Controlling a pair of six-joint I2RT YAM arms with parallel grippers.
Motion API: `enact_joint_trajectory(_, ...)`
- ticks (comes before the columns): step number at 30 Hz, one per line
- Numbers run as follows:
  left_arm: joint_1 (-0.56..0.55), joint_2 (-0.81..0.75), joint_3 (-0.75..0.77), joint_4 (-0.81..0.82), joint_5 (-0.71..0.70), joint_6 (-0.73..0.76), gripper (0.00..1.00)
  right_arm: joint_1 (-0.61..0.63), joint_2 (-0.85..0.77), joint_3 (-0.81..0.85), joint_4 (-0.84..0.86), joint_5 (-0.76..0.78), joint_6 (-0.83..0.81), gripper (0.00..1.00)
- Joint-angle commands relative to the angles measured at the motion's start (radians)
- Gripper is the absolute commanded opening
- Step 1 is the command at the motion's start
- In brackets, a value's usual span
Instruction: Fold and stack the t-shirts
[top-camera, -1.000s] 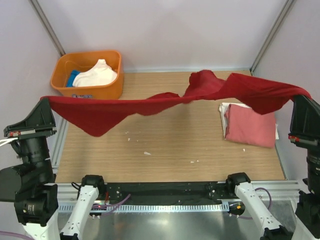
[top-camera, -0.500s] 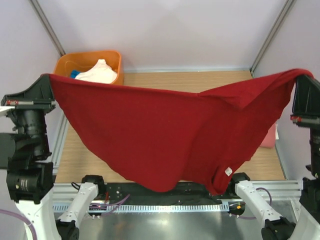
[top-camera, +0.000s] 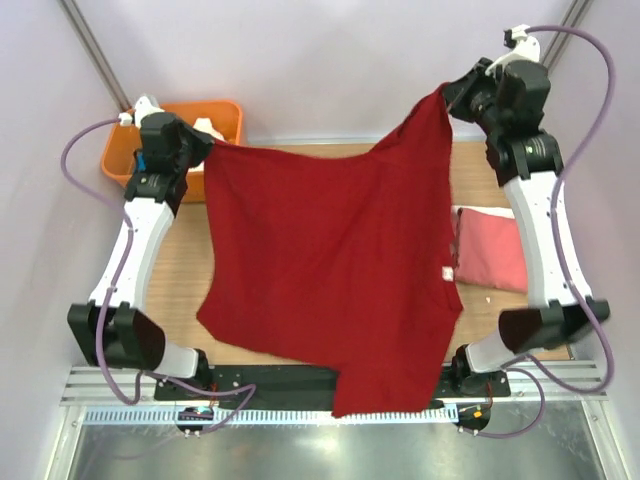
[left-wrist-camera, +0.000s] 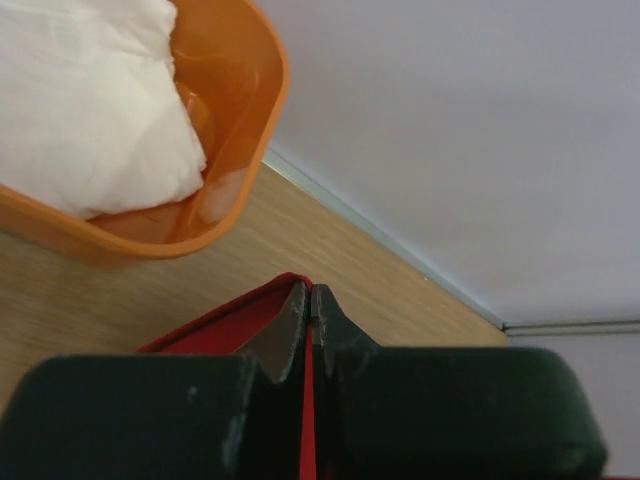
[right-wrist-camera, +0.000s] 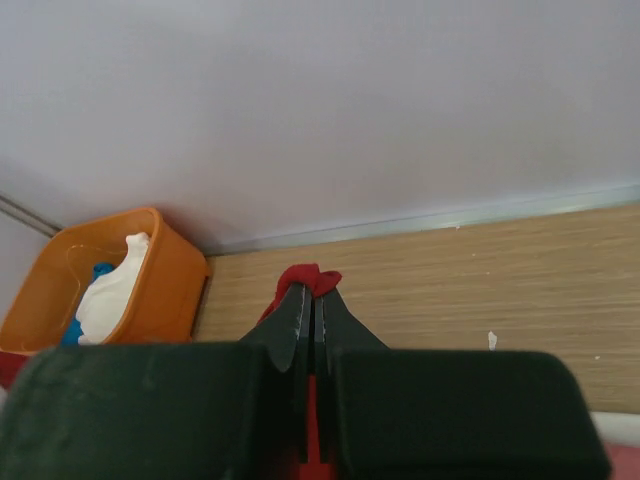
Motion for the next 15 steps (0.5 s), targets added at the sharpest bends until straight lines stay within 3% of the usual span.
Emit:
enact_joint_trajectory(1, 0.005, 0.040, 0.198, 0.117, 0.083, -0.042, 0.00, -0.082, 0.048, 0.234, 0.044, -0.083, 0.071, 0.01)
enact_joint_trajectory(6, 0.005, 0.101, 0.509, 0.057, 0.161, -0.075, 0.00, -0.234, 0.224, 0.634, -0.031, -0.342, 0.180, 0.01)
enact_joint_trajectory(8, 0.008, 0.133, 0.645, 0.028, 0.163, -0.079, 0.00, -0.307, 0.214, 0.619, 0.092, -0.386, 0.279, 0.01)
enact_joint_trajectory(11, 0.010, 0.173, 0.721, 0.022, 0.178, -0.085, 0.00, -0.407, 0.240, 0.595, 0.231, -0.509, 0.446, 0.01)
enact_joint_trajectory(13, 0.011, 0.193, 0.699, 0.030, 0.196, -0.090, 0.00, -0.418, 0.254, 0.541, 0.273, -0.570, 0.493, 0.01)
enact_joint_trajectory(14, 0.013, 0.190, 0.603, 0.049, 0.210, -0.093, 0.00, -0.418, 0.234, 0.488, 0.325, -0.583, 0.506, 0.01)
enact_joint_trajectory(15, 0.013, 0.183, 0.529, 0.086, 0.221, -0.096, 0.00, -0.418, 0.214, 0.322, 0.369, -0.592, 0.547, 0.01)
